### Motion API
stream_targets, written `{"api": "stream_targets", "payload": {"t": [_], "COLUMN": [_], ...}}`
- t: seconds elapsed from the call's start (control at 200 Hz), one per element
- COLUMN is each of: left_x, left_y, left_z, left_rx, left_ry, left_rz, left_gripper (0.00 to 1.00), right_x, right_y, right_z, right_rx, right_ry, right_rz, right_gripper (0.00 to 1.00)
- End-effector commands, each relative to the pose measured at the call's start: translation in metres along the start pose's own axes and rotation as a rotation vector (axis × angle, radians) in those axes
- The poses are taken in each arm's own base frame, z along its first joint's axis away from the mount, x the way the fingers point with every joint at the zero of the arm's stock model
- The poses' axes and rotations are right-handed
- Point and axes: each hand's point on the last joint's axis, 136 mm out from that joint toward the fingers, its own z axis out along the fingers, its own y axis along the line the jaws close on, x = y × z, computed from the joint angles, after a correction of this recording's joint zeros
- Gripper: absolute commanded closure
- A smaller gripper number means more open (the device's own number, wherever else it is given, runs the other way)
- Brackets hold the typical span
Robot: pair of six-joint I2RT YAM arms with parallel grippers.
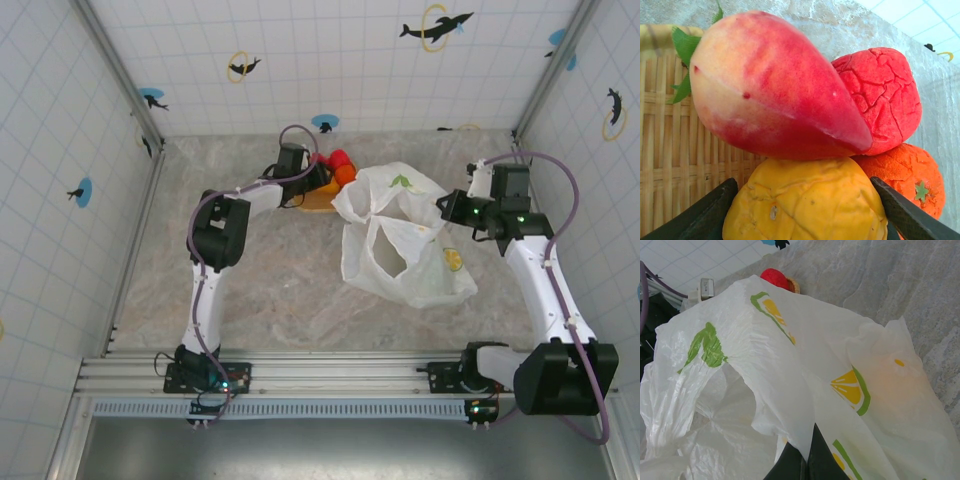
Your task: Place the fruits into the plastic bag
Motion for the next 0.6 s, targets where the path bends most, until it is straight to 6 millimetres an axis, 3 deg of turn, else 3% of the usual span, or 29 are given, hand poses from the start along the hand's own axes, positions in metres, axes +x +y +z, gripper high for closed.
{"api": "stream_targets", "payload": {"t": [0.0,0.305,0.59], "left_x": [-0.004,-0.009,0.023], "left_y": [-0.01,-0.027,-0.032], "left_z": [-0.015,-0.066,-0.146], "left_rx": [-0.004,0.002,0.021], "left_ry": [0.003,-0.042,-0.071], "left_rz": [0.036,0.1,0.106], "left_gripper": [0.4,0.48,0.51], "right_x": [0.001,0.0,-0.003], "right_y": [0.001,0.002,0.005], "right_z": [-0.003,-0.005,-0.006], "right_rx": [-0.011,-0.013,-0.024], "right_ry": [-0.019,-0.027,-0.045], "right_rz": [-0.008,-0.009,-0.003], "right_gripper": [1.0,1.0,1.0]}}
